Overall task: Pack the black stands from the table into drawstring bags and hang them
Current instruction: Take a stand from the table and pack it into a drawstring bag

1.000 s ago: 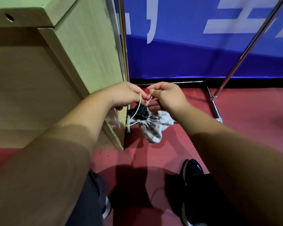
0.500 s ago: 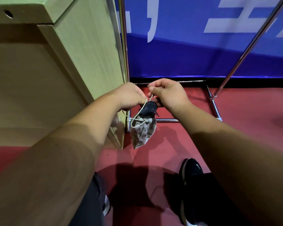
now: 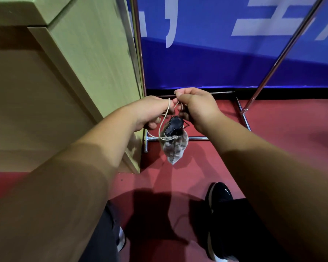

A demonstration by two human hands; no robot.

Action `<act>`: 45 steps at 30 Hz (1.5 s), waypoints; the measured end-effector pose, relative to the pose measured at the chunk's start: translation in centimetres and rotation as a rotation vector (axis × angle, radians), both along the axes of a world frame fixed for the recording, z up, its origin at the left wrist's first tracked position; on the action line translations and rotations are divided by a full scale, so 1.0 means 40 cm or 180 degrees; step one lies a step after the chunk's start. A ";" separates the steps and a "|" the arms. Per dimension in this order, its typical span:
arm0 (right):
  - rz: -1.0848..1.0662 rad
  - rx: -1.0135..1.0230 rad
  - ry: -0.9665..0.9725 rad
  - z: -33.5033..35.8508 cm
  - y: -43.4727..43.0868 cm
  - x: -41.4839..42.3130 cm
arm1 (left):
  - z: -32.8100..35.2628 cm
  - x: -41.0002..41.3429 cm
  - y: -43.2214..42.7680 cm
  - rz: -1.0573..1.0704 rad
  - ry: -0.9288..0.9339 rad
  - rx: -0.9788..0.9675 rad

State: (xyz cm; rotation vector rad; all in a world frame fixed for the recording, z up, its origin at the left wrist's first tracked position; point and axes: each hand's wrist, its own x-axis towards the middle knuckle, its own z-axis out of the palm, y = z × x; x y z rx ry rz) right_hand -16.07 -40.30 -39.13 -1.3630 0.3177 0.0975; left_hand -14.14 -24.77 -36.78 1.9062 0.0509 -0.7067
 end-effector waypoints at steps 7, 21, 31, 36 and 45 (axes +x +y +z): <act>0.0080 -0.0136 -0.0054 0.019 -0.007 0.003 | 0.024 0.009 -0.002 0.0126 -0.0083 -0.0258; 0.0065 -0.0284 -0.0001 0.028 -0.017 0.011 | 0.049 0.010 0.037 -0.0051 0.0036 -0.0633; 0.1334 -0.1261 0.0496 0.037 0.041 0.008 | 0.059 0.009 0.073 0.0159 -0.0475 -0.0525; 0.1229 -0.1196 0.0470 0.050 0.087 0.020 | 0.075 0.014 0.073 0.0462 -0.0965 -0.0311; 0.0807 -0.1534 0.0389 0.102 0.111 0.075 | 0.069 0.049 0.076 0.0932 -0.1918 0.0860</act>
